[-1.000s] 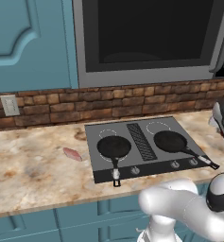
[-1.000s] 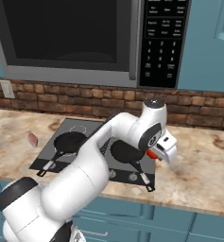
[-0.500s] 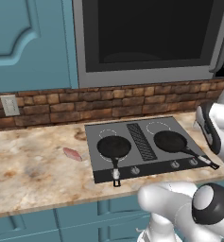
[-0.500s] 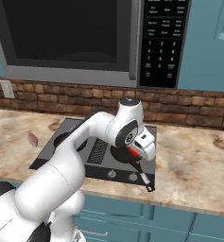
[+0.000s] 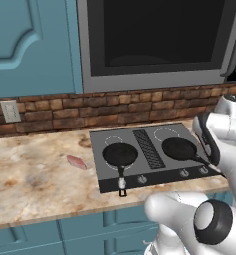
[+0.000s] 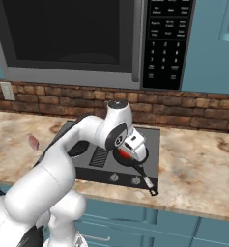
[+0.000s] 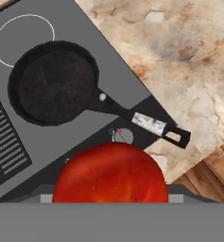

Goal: Place both pans onto different burners. Then place the tomato and the steak on different pans.

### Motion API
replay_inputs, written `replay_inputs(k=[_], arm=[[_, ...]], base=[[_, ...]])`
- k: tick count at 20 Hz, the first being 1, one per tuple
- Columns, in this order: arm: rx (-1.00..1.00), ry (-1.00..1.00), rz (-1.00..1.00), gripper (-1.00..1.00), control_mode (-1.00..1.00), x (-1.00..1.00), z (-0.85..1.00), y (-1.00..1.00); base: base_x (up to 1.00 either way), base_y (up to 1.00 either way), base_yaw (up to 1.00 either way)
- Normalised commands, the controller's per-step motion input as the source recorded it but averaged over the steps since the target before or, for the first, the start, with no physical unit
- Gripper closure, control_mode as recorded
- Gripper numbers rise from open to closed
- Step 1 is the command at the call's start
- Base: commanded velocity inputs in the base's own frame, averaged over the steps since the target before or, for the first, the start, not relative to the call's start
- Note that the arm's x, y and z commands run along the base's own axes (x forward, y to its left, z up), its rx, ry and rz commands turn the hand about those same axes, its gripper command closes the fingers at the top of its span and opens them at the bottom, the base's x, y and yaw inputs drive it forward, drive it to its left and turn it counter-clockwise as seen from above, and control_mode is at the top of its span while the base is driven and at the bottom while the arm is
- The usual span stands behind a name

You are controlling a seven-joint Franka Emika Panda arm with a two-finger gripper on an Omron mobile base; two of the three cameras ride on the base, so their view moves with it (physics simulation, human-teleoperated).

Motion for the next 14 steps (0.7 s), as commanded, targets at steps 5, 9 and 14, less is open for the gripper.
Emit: replay_inputs(k=[5, 9, 14], arm=[[0.06, 0.04, 0.11, 1.00, -1.00, 0.35, -0.08, 0.08], [0.01, 0.01, 0.08, 1.00, -1.00, 0.42, -0.22, 0.10], [0.00, 0.00, 0.05, 1.00, -1.00, 0.44, -0.23, 0.17]], base=[[0.00, 0.00, 0.00], [0.00, 0.00, 0.00], [0.00, 0.00, 0.00]])
